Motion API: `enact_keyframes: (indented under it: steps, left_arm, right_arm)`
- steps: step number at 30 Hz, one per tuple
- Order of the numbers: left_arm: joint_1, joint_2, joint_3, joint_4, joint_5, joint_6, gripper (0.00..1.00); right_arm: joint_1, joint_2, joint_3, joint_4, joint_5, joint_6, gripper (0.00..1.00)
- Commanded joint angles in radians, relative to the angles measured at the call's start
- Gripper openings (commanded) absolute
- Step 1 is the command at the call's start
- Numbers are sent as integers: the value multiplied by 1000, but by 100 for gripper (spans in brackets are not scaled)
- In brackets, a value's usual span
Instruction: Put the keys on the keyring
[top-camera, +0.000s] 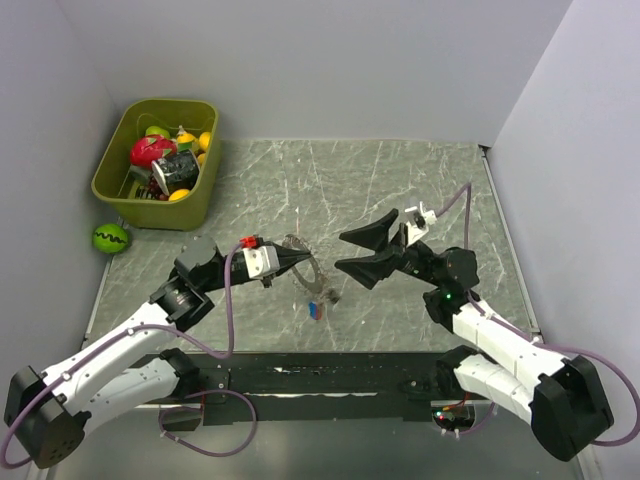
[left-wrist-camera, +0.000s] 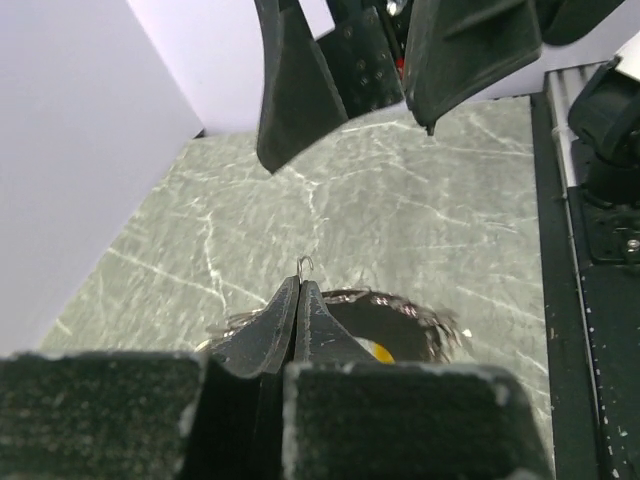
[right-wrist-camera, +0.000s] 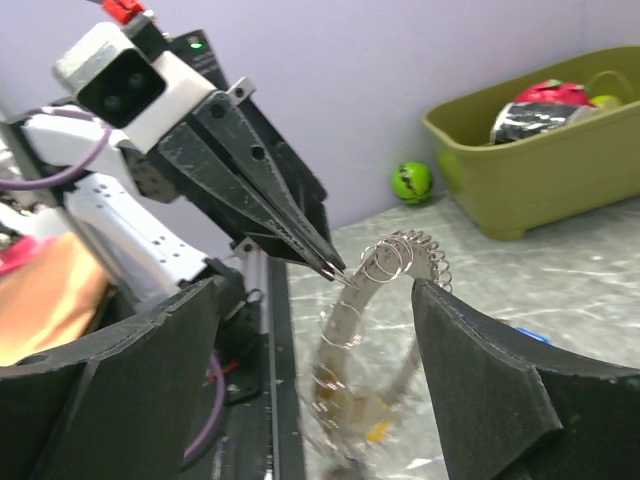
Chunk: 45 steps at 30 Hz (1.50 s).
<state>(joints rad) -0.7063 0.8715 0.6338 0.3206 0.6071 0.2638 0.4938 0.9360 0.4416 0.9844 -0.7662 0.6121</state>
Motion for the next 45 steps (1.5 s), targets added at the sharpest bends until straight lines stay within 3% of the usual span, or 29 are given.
enact_keyframes:
  steps: [1, 6, 10, 18, 24, 32, 40, 42, 45]
  left_arm:
    - [-2, -40, -5, -5, -55, 46, 1]
    - [-1, -88, -2, -58, -49, 29, 1]
    - [-1, -178, -6, -109, -84, 11, 1]
    - [16, -328, 4, -247, -164, -26, 1]
    - [86, -381, 15, -318, -208, -49, 1]
    - [376, -306, 18, -264, -20, -153, 1]
    - [657, -241, 49, -201, 100, -201, 1]
    - [703, -235, 52, -178, 117, -221, 1]
    - [755, -223, 47, -141, 60, -241, 1]
  right_arm:
    - [-12, -17, 101, -189, 27, -155, 90]
    - [-18, 55, 193, -300, 28, -258, 99]
    - [-20, 171, 275, -392, 57, -308, 100]
    - [-21, 363, 428, -472, 153, -301, 100]
    - [-20, 602, 636, -644, 192, -246, 100]
    - [31, 891, 1000, -1039, 246, -261, 100]
    - [118, 1041, 1125, -1190, 355, -379, 90]
    - [153, 1070, 1149, -1198, 369, -428, 84]
    - [187, 1122, 1198, -1205, 352, -463, 77]
